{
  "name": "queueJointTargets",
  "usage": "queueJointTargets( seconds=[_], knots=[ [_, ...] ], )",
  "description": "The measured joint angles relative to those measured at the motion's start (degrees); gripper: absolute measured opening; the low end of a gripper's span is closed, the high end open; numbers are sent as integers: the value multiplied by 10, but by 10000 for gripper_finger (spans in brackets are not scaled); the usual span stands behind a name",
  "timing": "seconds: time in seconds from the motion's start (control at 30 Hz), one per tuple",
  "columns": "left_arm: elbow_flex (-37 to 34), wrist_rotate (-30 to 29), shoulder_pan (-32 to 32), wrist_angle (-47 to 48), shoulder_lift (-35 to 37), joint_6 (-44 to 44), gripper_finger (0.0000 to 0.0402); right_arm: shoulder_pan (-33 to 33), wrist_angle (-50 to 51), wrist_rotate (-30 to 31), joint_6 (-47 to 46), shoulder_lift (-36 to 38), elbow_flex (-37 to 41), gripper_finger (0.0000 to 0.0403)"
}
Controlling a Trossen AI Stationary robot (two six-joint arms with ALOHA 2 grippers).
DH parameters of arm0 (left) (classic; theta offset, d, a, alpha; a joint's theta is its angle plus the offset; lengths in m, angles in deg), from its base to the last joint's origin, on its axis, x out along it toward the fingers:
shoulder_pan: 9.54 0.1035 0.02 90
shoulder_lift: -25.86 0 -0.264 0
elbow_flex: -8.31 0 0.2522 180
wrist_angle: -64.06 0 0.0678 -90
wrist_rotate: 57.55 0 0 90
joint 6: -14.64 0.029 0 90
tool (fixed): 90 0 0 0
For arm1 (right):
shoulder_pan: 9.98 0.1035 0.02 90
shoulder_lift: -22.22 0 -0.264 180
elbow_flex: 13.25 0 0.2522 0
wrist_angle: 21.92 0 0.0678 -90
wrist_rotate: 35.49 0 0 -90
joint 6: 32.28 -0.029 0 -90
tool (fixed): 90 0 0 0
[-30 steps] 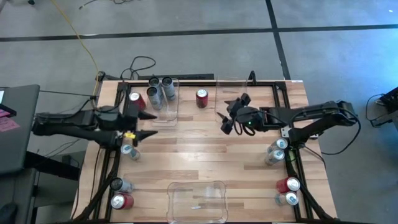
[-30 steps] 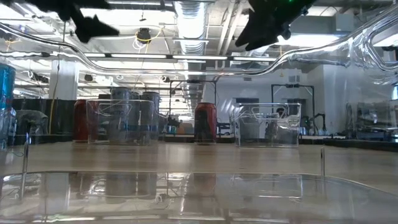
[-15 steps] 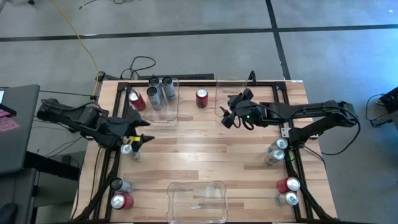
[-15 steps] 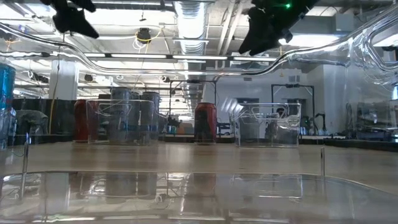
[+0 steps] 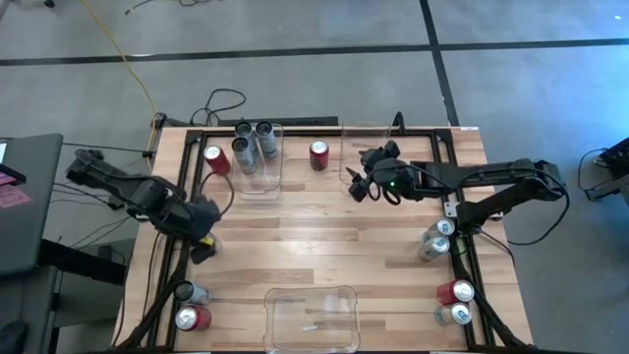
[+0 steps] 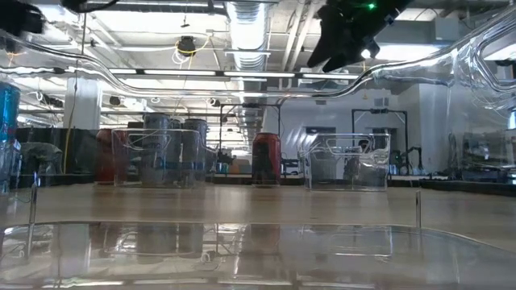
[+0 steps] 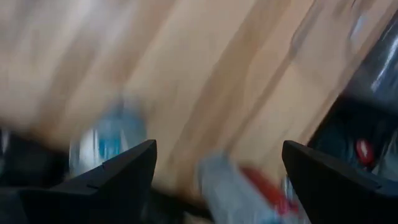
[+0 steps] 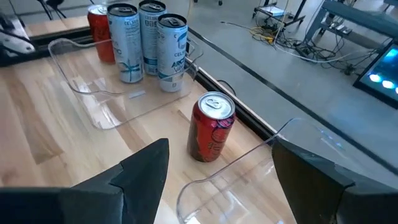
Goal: Sort soda cans
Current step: Put the white and blue soda can into the top left transparent bin
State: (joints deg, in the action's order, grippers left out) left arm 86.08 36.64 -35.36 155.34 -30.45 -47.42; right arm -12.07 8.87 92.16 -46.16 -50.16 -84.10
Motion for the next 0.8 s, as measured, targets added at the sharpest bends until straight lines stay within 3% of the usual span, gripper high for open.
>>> queueJointTargets(
  seconds=[0.2,0.4,0.8],
  knots=[
    [23,20,-64,42,-3,-120,343,6,0,0,-24,0,0,305],
    [25,-15,-133,41,-9,-223,343,16,9,-3,-46,0,0,305],
    [25,-57,-266,-71,-74,-259,343,18,-49,-2,-63,0,0,305]
  ],
)
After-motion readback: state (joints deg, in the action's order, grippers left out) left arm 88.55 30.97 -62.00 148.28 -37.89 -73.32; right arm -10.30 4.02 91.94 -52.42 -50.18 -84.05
